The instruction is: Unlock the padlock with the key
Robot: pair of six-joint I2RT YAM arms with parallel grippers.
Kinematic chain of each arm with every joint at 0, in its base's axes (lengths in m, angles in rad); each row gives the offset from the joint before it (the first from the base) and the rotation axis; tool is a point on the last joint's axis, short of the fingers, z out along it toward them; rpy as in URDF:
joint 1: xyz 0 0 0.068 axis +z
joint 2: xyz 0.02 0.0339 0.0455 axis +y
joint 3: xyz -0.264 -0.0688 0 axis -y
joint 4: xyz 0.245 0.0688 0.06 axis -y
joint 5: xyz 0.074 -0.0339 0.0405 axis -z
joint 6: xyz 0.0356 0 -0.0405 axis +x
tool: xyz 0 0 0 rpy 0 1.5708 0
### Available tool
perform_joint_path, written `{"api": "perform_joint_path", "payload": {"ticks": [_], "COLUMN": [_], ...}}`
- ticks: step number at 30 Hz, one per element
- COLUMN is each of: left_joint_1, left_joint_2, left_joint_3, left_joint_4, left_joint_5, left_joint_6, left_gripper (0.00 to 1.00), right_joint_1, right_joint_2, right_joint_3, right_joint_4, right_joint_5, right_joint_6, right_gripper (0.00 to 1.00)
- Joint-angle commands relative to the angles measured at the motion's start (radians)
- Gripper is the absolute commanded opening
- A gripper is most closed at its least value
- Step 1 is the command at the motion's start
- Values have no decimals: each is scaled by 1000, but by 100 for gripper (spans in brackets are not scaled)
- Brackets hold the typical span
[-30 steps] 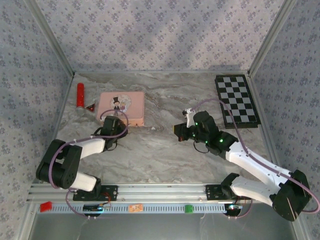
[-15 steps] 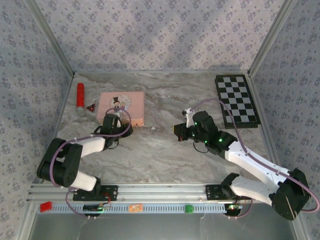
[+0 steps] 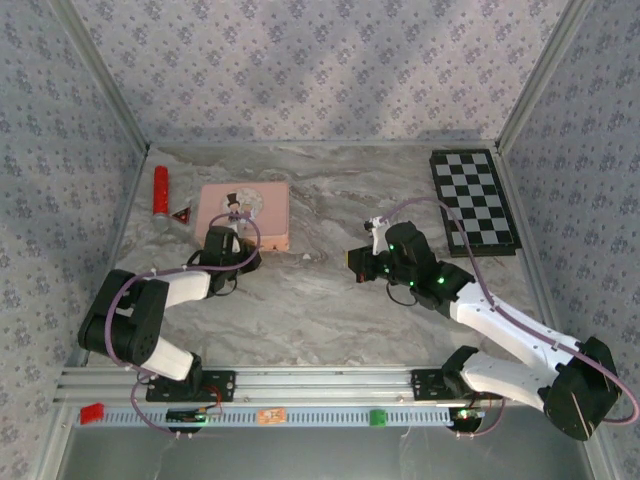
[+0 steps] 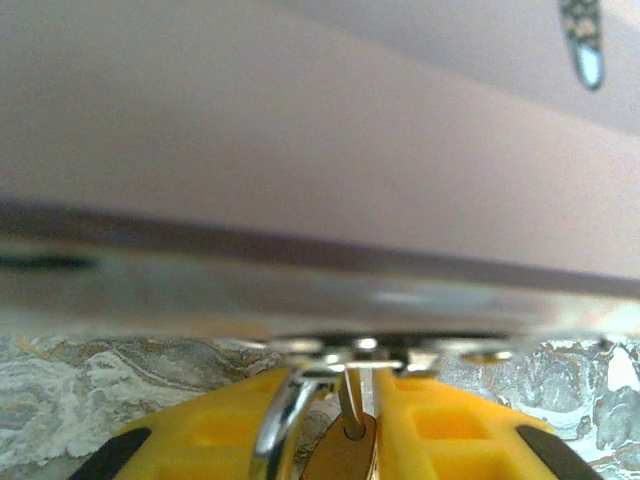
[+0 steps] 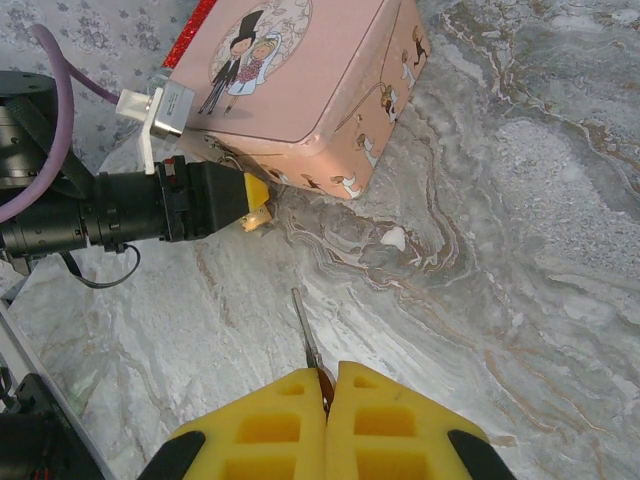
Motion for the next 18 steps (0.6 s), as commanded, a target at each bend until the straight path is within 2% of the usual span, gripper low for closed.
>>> {"api": "perform_joint_path", "payload": {"ticks": [1, 9, 18], "left_joint_1": [2, -6, -32], "left_joint_2": [-8, -73, -122], "left_joint_3": [2, -1, 32], "left_joint_4": [28, 0, -101], "left_joint_5": [7, 28, 75], "left_joint_6": [-26, -78, -208], "left_gripper": [22, 15, 12], "right_joint_1": [10, 40, 79], "right_joint_2": [16, 56, 180], "right_joint_3": [14, 0, -72], "right_joint_4": [25, 86, 304], "right_joint_5": [-9, -11, -65], "right_joint_6": [11, 65, 240], "right_gripper": [0, 0, 0]}}
